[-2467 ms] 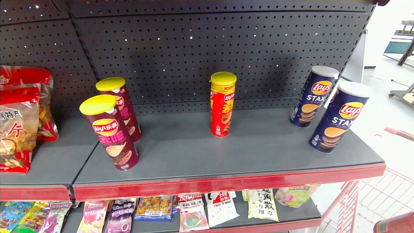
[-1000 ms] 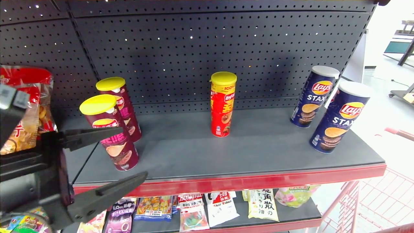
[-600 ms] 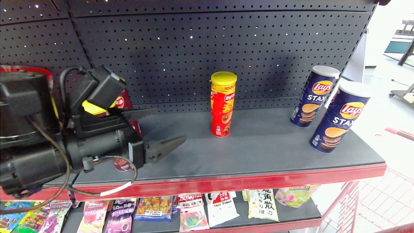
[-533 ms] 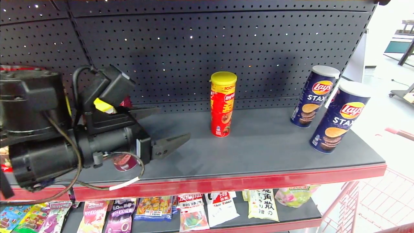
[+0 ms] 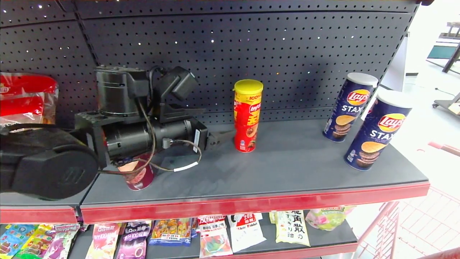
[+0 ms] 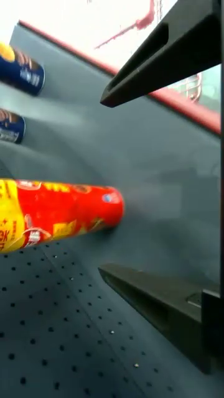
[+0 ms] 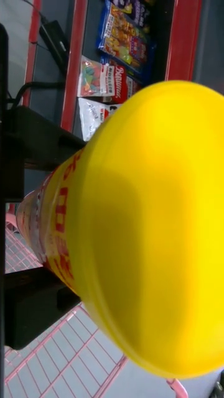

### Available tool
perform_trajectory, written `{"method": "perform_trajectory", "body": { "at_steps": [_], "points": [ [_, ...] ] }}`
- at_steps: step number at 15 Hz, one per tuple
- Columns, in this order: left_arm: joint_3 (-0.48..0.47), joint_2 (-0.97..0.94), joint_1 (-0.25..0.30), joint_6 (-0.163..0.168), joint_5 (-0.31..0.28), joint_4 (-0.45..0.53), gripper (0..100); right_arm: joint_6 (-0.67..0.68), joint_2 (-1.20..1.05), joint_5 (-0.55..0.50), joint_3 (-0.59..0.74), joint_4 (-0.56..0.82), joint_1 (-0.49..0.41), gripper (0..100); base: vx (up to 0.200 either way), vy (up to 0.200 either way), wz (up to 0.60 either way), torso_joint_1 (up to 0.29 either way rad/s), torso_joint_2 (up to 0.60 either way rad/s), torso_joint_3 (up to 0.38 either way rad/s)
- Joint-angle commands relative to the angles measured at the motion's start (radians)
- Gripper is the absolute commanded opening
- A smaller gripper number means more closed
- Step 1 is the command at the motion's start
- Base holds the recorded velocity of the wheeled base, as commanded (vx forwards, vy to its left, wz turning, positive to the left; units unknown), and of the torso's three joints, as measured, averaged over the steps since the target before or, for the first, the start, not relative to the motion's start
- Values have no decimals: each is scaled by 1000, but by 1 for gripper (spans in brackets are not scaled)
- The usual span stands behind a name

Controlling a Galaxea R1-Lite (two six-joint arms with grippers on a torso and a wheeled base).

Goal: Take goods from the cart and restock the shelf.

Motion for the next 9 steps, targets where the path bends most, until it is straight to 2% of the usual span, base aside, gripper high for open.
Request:
{"method": "perform_trajectory", "body": {
  "at_steps": [1, 3, 6, 9],
  "points": [
    [-79, 103, 5, 32, 3, -1, 100, 7, 13, 0, -1, -1, 3, 0, 0, 0, 0, 0, 0, 0],
    [-156, 163, 13, 52, 2, -1, 100, 12, 18, 0, -6, -1, 11, 0, 0, 0, 0, 0, 0, 0],
    [-274, 249, 13, 52, -6, 1, 100, 12, 16, -1, -9, -1, 13, 0, 0, 0, 0, 0, 0, 0],
    [-306, 279, 13, 52, -34, 1, 100, 12, 16, -3, -11, -1, 13, 0, 0, 0, 0, 0, 0, 0]
  ]
}}
